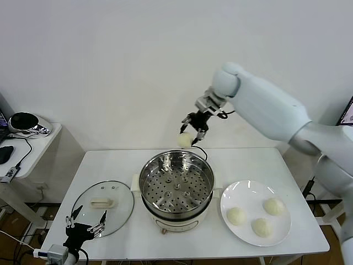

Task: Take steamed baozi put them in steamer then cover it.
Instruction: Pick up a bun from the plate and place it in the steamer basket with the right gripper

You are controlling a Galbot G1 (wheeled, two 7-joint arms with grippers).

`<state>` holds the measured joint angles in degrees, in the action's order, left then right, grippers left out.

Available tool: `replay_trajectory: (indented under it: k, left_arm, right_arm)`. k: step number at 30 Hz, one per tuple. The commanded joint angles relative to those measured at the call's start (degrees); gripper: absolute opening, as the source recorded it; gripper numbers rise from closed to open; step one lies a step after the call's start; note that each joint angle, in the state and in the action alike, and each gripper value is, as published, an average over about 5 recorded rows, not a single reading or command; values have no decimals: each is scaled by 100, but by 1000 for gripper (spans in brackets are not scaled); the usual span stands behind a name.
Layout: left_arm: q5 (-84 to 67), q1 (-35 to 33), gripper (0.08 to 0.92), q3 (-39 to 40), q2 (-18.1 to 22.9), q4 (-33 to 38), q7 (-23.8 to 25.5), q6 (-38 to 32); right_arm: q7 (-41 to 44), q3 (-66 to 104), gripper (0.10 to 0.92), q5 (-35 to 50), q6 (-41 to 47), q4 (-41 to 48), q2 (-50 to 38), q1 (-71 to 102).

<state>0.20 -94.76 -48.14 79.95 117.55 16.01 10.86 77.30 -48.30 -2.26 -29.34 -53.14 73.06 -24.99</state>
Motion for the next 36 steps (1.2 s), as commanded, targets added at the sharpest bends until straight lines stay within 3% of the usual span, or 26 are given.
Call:
replay_trajectory:
  k: [1, 23, 36]
  left_arm:
    - [-30, 3, 823, -24, 10, -86, -19, 2]
    - [-121, 26, 823, -32, -83, -128, 19, 21]
    - [-136, 41, 823, 2, -84, -190, -7, 7]
  right_arm:
    - [-69, -156, 588, -1225, -1815, 146, 592, 89]
    - [-156, -297, 594, -1595, -1812, 562, 1123, 643]
    - [-449, -152, 594, -2313, -1811, 915, 1291, 921]
